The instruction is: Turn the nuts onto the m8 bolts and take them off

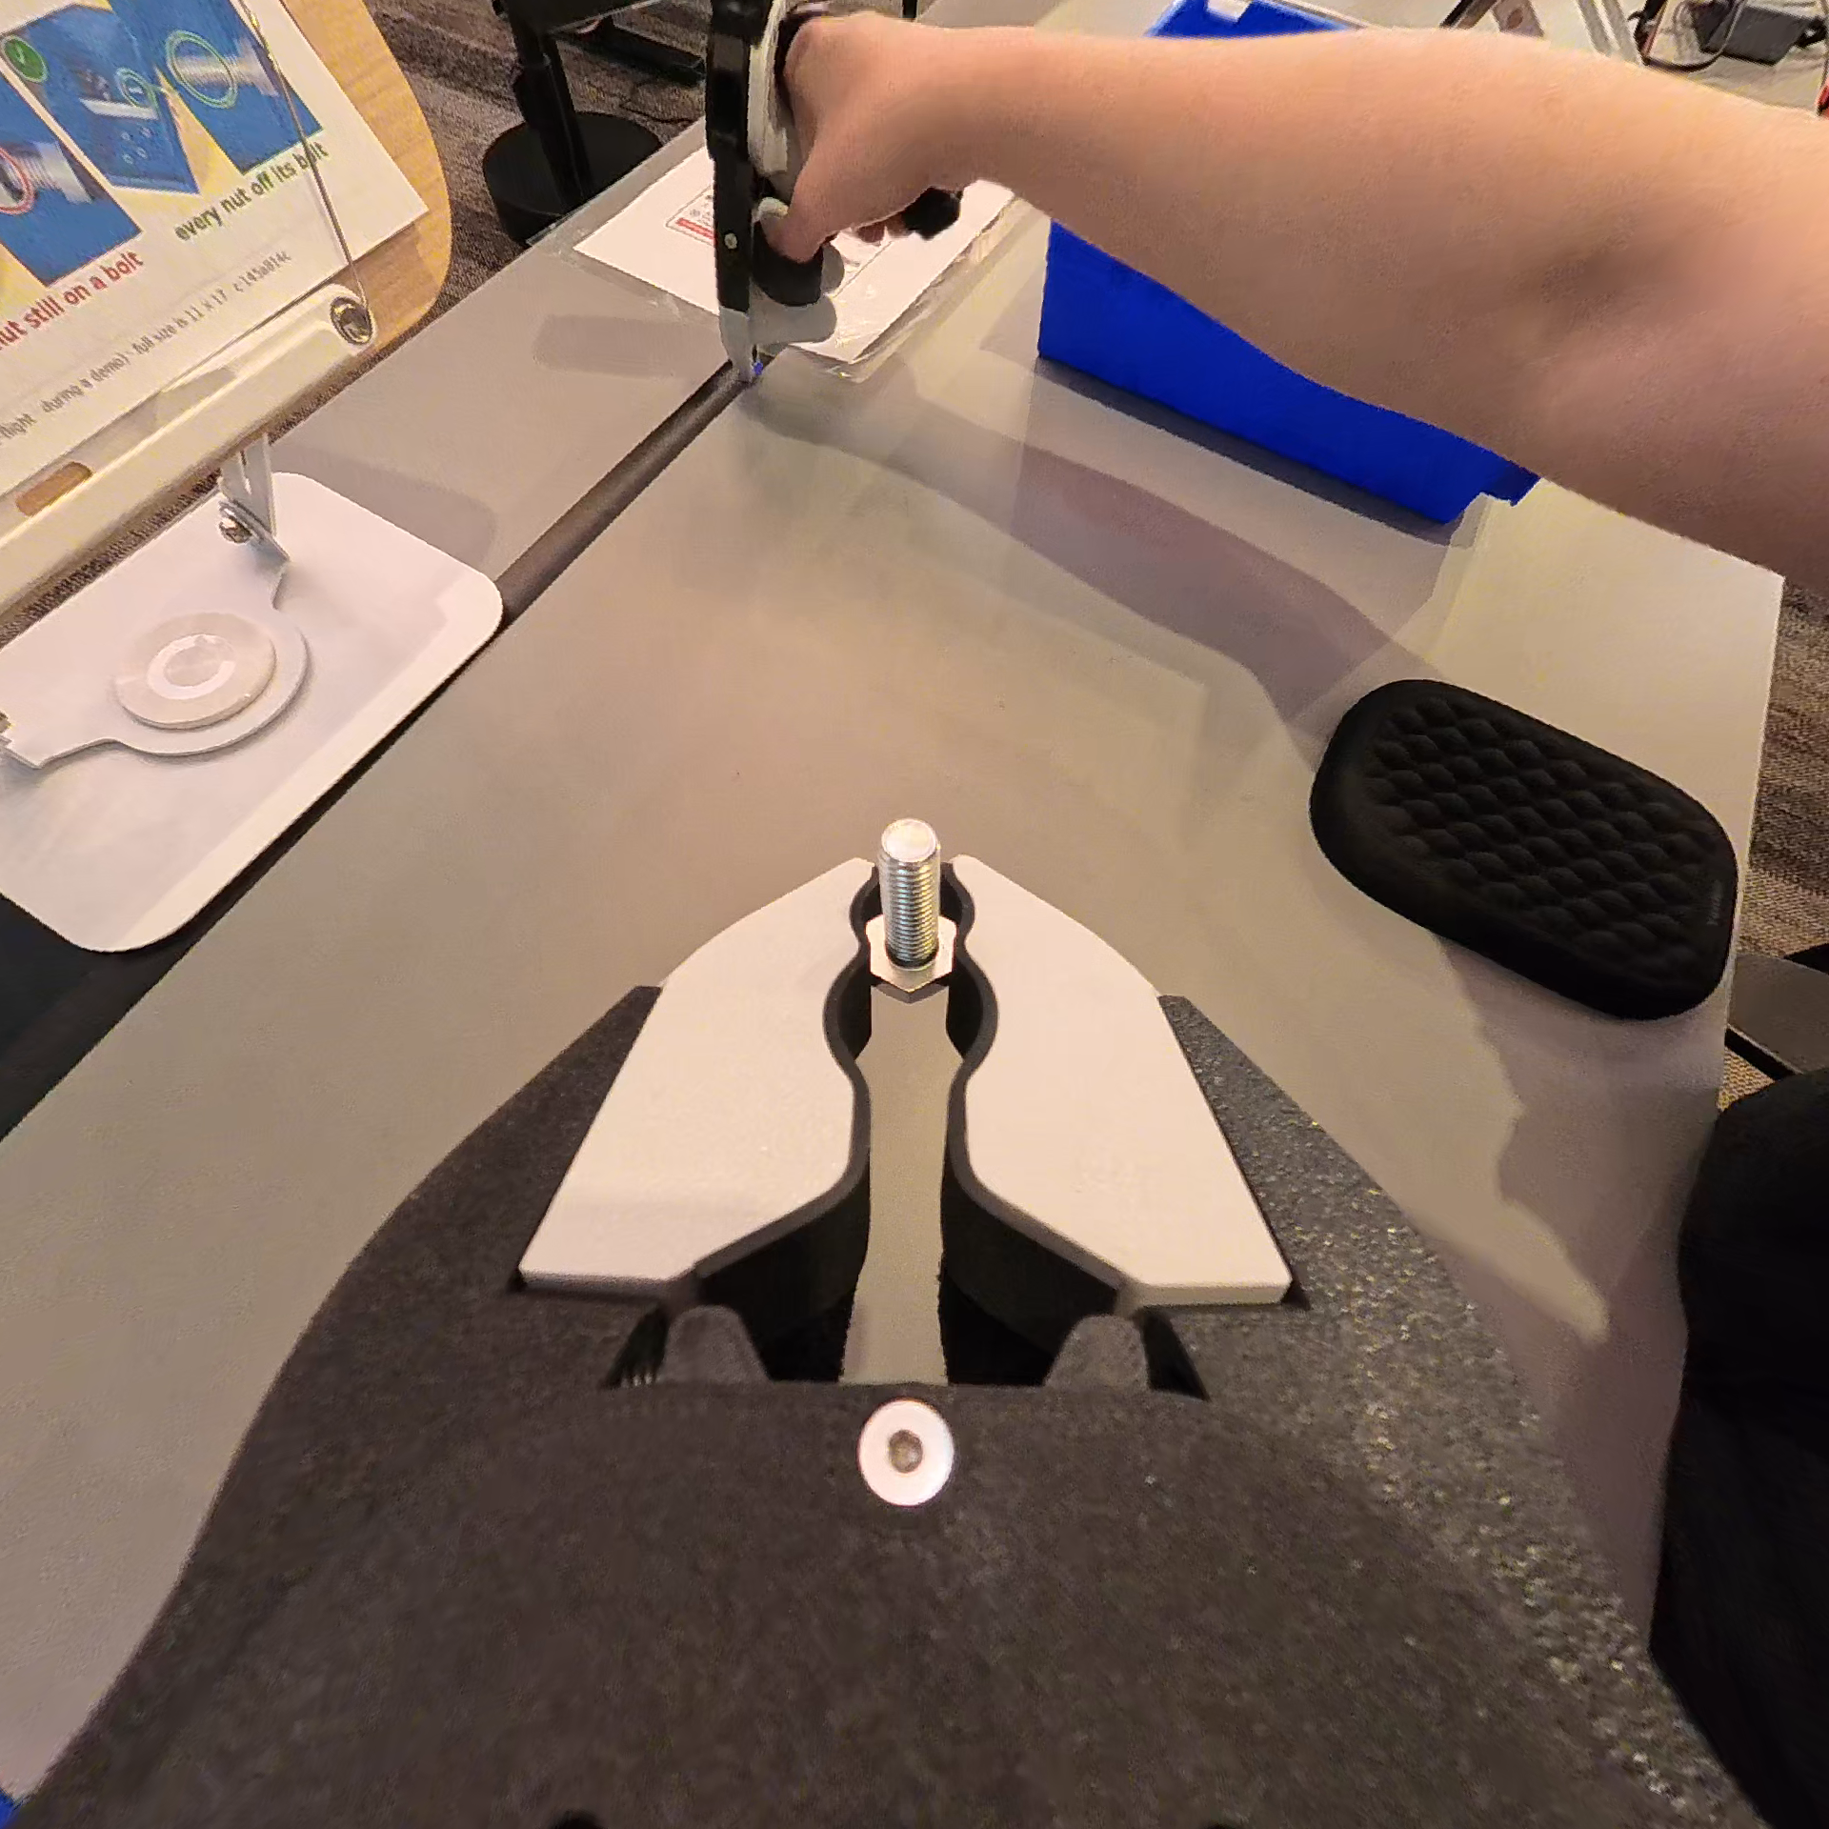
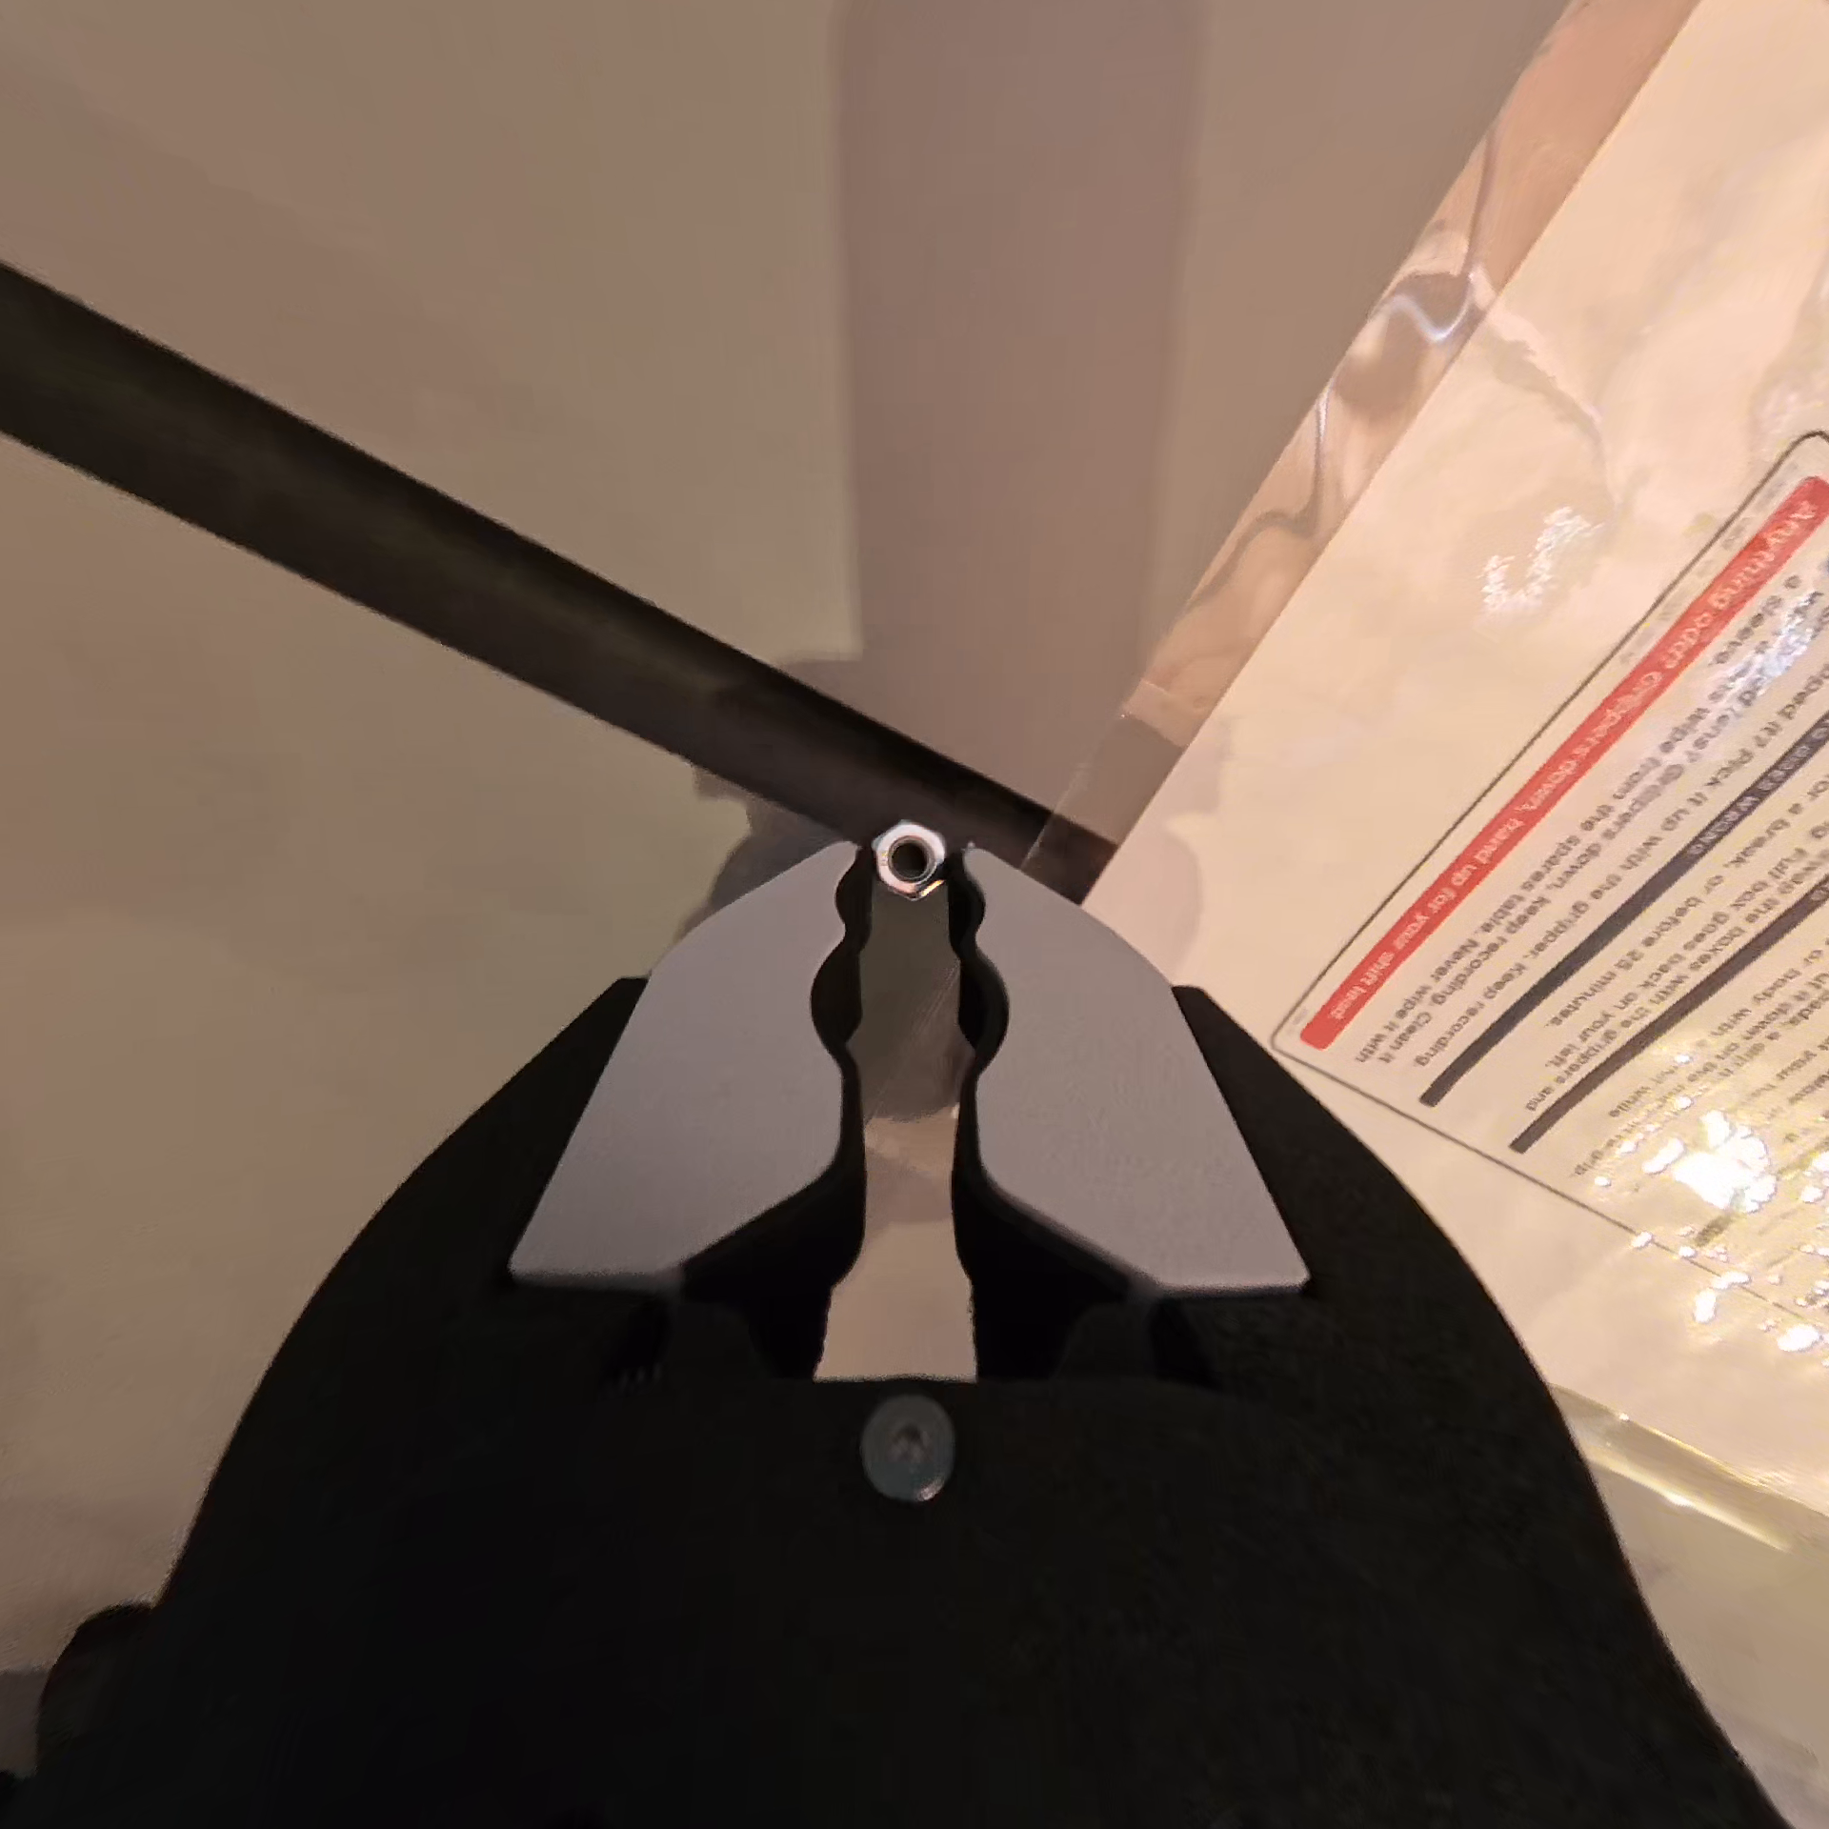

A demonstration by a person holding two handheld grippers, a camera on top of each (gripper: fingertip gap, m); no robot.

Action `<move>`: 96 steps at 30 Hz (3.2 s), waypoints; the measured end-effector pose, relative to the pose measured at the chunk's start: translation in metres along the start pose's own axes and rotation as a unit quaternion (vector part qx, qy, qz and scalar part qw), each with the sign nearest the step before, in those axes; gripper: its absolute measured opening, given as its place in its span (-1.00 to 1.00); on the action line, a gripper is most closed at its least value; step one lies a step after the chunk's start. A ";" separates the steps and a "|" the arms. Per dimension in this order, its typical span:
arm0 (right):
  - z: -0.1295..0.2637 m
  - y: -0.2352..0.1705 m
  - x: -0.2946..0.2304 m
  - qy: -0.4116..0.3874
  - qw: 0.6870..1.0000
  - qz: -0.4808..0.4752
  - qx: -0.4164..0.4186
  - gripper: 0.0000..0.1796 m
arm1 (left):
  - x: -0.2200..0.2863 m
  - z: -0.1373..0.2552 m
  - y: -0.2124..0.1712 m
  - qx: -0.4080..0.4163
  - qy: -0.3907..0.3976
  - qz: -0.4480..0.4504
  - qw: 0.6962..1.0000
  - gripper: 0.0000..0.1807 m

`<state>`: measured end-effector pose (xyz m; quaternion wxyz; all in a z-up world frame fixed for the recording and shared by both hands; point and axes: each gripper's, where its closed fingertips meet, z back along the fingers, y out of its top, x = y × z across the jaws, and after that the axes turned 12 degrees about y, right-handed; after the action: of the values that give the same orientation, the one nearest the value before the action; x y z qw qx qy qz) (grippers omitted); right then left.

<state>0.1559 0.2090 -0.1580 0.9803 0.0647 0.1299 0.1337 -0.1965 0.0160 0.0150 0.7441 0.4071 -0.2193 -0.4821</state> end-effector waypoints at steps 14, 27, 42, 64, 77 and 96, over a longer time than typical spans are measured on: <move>0.012 -0.087 -0.149 0.151 0.969 0.195 0.000 -0.85 | 0.005 0.003 0.004 0.012 -0.010 -0.004 1.000 -0.89; -0.023 -0.167 -0.248 0.099 0.880 0.464 0.008 -0.85 | 0.027 0.009 0.010 0.023 -0.029 -0.030 0.999 -0.89; -0.016 -0.175 -0.256 0.074 0.833 0.547 -0.034 -0.76 | 0.031 0.012 0.012 0.028 -0.042 -0.029 0.998 -0.89; -0.036 -0.184 -0.248 0.046 0.745 0.643 -0.174 -0.78 | 0.031 0.007 0.009 0.017 -0.038 -0.031 0.999 -0.89; -0.037 -0.186 -0.249 0.057 0.745 0.637 -0.189 -0.85 | 0.035 0.001 0.006 0.008 -0.043 -0.035 0.998 -0.89; 0.093 -0.160 -0.306 0.116 0.810 0.563 -0.112 -0.85 | 0.053 -0.049 -0.013 0.003 -0.138 -0.021 0.990 -0.89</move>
<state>-0.0647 -0.0375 -0.0223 0.7113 0.0007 0.1676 0.6826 -0.1445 -0.0149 -0.0274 0.6955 0.3432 -0.3124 -0.5485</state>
